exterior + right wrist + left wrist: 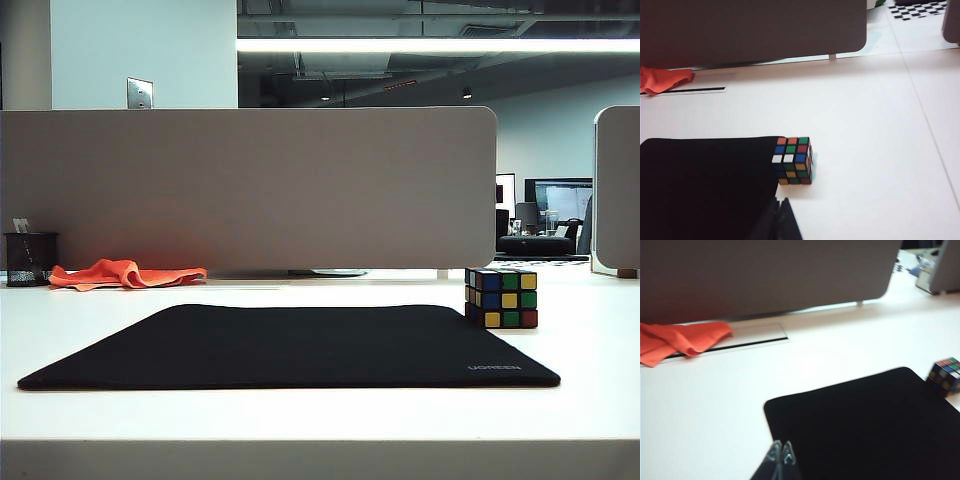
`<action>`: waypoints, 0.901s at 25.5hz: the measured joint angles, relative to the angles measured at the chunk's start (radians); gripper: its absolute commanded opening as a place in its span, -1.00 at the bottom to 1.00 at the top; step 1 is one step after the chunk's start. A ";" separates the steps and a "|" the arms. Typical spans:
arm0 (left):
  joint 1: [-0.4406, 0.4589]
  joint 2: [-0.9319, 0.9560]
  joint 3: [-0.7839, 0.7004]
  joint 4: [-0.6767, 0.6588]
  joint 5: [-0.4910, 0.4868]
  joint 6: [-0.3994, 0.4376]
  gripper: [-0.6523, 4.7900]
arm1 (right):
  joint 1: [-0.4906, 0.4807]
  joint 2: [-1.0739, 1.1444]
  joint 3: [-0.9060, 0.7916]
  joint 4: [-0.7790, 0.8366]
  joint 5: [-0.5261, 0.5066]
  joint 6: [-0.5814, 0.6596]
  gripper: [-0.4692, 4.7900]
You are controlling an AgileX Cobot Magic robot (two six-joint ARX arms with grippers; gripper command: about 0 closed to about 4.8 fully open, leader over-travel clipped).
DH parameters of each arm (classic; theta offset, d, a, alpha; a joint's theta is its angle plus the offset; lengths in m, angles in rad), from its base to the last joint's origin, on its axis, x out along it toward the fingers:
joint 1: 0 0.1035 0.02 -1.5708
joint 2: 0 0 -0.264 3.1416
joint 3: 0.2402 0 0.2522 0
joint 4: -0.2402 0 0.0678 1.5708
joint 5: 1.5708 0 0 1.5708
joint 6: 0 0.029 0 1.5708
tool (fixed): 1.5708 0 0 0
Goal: Pick up the cube on the right side of the mouse pad, then place it in the center of the mouse pad.
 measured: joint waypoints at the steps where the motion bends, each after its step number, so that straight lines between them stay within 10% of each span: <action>1: -0.007 0.002 0.001 0.002 0.003 0.000 -0.78 | 0.000 0.040 0.031 -0.001 -0.004 0.000 -0.84; 12: -0.113 0.003 0.017 0.013 -0.046 0.049 -0.78 | 0.126 0.293 0.242 -0.017 0.089 -0.132 -0.79; 18: -0.134 0.038 0.017 0.013 -0.050 0.063 -0.40 | 0.217 0.422 0.307 -0.050 0.124 -0.137 0.87; 23: -0.155 0.079 0.018 0.013 -0.029 0.052 -0.26 | 0.219 0.542 0.336 -0.079 0.173 -0.118 1.00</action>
